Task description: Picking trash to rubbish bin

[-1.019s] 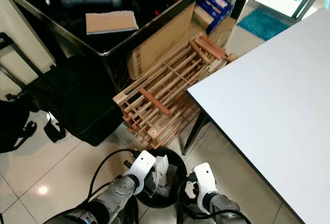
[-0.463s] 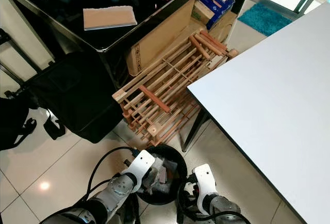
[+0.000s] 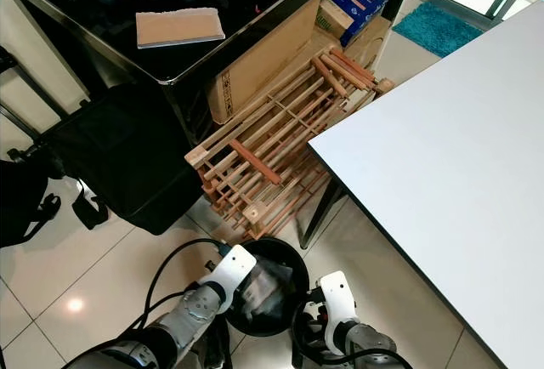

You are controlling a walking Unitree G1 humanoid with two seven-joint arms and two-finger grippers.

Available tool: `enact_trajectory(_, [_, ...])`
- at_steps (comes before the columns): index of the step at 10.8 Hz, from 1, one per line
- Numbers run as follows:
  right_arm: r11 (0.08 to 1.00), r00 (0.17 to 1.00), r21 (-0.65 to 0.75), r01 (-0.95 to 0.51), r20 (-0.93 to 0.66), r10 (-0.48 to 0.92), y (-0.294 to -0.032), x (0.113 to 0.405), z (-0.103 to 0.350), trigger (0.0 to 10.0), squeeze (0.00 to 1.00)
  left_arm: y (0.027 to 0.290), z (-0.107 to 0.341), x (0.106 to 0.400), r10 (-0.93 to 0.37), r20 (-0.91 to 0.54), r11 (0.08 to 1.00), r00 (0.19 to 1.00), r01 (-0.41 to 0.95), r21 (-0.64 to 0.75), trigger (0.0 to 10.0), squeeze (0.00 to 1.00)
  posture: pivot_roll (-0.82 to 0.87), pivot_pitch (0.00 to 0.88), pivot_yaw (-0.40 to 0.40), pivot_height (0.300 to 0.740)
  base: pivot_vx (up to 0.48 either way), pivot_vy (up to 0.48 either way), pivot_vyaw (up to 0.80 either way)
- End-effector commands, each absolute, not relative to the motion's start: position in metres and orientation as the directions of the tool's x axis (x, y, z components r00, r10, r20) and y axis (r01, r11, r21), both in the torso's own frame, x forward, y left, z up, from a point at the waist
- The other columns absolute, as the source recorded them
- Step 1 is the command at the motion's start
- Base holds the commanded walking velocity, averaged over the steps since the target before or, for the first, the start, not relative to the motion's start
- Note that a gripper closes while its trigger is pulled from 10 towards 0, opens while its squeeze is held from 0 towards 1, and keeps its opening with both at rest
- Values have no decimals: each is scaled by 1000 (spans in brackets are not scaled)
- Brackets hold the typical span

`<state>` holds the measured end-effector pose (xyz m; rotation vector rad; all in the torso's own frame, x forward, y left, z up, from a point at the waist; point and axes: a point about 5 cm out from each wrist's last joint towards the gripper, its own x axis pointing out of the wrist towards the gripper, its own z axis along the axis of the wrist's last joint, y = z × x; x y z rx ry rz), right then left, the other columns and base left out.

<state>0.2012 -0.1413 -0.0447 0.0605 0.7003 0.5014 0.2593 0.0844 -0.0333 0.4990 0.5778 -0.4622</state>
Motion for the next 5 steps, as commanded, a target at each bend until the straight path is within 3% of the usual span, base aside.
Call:
enact_trajectory(1, [885,645,228,-406,-615,454,-142,197,-48,10000,0,88,-33,259,-244,-598,823,764,489,290,10000,0,-179,283,-6,740,0,0,0])
enact_trajectory(5, [875,670,208,-438,-573,472,-133,216,-38,10000,0,111,-18,272,-164,-439,897,883,319,307,10000,0,-129,234,29,740,0,0,0])
